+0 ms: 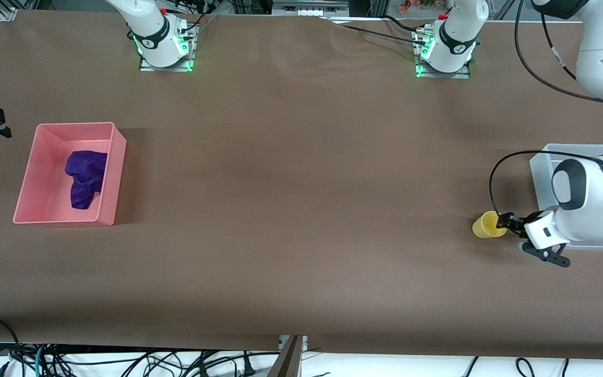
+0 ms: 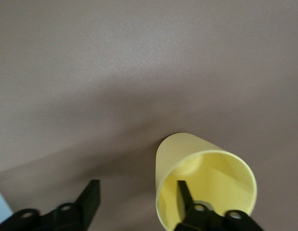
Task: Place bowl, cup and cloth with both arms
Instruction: 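Lift the yellow cup with the left gripper and carry it to the clear bin, then lower the yellow cup into the green cup and open the left gripper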
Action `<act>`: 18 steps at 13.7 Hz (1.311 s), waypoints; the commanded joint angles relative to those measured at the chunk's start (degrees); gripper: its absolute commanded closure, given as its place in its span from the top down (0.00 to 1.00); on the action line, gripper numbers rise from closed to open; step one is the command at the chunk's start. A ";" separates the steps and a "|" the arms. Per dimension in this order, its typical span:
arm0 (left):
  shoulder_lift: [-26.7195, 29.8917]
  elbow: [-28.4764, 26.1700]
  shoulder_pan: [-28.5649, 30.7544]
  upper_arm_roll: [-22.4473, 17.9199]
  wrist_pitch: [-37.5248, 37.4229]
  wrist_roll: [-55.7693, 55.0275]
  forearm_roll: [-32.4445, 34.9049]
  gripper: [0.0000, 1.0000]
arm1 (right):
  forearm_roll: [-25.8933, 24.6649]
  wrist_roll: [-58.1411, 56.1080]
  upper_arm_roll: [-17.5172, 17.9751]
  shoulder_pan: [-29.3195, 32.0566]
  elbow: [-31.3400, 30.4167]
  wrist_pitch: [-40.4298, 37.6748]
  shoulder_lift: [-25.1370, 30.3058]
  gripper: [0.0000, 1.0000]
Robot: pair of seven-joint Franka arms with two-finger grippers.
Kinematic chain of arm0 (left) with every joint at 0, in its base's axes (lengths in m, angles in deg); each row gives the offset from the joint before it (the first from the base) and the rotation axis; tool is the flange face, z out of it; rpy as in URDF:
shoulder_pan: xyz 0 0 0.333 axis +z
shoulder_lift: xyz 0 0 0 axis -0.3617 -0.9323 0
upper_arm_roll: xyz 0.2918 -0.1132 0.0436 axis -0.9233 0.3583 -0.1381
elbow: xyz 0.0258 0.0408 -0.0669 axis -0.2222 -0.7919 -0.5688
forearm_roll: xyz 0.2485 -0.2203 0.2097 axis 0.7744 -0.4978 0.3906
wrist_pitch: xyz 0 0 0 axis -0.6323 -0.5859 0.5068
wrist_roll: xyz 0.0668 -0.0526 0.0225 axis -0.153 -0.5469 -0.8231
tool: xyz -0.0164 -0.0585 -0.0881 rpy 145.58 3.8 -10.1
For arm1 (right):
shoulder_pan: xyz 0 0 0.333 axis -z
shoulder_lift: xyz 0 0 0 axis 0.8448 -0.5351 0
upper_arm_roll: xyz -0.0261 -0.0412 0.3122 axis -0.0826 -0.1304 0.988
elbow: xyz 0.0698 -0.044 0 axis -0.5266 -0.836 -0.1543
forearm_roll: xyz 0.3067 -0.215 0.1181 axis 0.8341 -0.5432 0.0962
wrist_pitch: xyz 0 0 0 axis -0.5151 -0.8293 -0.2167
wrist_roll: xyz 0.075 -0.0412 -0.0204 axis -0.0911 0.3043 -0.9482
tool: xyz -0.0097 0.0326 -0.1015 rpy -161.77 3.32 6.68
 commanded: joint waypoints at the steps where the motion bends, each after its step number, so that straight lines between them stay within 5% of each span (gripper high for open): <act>1: -0.25 0.00 -0.19 -0.15 0.41 -0.49 -0.44 0.00 | -0.59 13.42 3.17 0.58 -3.27 -1.82 2.80 1.00; 6: 2.99 1.14 -0.19 0.03 -5.54 -0.49 -0.53 0.00 | -0.33 30.45 8.71 0.58 -3.54 -5.70 3.42 1.00; 12: 11.35 4.04 3.40 -2.78 -18.65 9.84 0.70 0.00 | -0.59 30.48 8.45 0.49 -2.58 -5.80 1.75 1.00; 18: 7.76 3.70 14.03 -5.33 -11.83 28.66 5.01 0.00 | -0.59 30.31 8.37 0.58 -2.58 -5.44 1.58 1.00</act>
